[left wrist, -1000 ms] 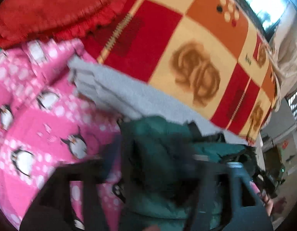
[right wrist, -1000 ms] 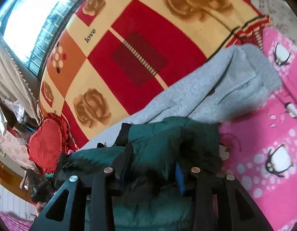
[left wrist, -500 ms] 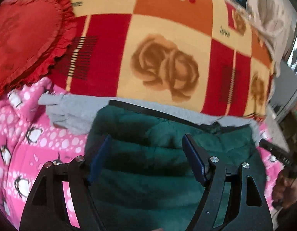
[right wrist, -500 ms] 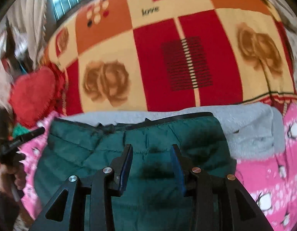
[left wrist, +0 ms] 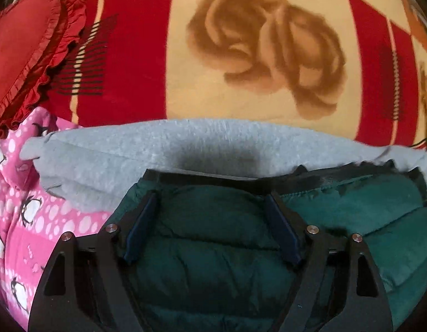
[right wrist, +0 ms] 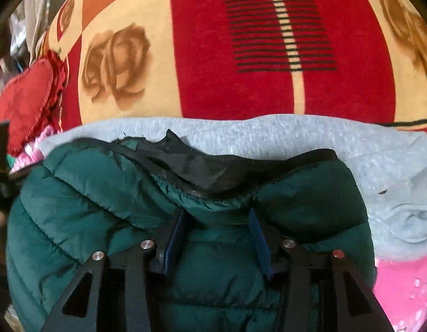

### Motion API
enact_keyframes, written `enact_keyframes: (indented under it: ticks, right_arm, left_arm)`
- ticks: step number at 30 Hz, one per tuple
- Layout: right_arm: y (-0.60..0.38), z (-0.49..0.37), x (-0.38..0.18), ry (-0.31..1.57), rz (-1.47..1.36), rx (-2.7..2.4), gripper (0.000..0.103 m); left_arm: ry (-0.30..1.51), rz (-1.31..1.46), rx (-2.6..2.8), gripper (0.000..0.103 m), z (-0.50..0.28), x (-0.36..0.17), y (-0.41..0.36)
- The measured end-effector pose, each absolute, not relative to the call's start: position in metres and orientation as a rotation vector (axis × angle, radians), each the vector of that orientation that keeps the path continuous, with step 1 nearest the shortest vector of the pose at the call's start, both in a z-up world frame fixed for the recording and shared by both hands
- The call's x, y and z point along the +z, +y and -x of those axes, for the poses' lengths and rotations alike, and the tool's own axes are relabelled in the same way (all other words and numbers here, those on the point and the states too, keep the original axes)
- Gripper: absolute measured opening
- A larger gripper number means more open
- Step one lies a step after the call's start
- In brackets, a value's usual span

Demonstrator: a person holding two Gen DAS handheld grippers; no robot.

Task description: Fold large clothes

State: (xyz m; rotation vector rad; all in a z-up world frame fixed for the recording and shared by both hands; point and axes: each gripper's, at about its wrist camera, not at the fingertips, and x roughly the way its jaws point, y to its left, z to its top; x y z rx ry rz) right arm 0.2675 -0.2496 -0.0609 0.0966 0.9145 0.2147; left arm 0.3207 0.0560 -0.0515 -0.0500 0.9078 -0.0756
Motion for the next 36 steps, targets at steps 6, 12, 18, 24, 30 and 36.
enact_keyframes:
  ticks: [6, 12, 18, 24, 30, 36]
  right_arm:
    - [-0.25, -0.269, -0.062, 0.906, -0.121, 0.231, 0.045]
    - [-0.227, -0.241, -0.009, 0.914, 0.019, 0.146, 0.045]
    - [-0.199, -0.165, 0.033, 0.754, -0.108, 0.191, 0.074]
    - [-0.193, -0.158, -0.032, 0.862, -0.163, 0.163, 0.075]
    - [-0.212, -0.121, 0.007, 0.798, -0.067, 0.123, 0.075]
    - [-0.291, -0.088, 0.016, 0.75, -0.18, 0.059, 0.083]
  left_arm:
    - [0.919, 0.054, -0.07, 0.082, -0.325, -0.059, 0.06]
    - [0.889, 0.099, -0.107, 0.081, -0.296, -0.009, 0.077]
    - [0.832, 0.253, -0.279, 0.081, -0.217, 0.037, 0.069]
    - [0.896, 0.143, -0.259, 0.082, -0.194, -0.018, 0.014]
    - [0.908, 0.136, -0.285, 0.081, -0.179, 0.01, 0.045]
    - [0.859, 0.15, -0.196, 0.082, -0.151, 0.013, 0.119]
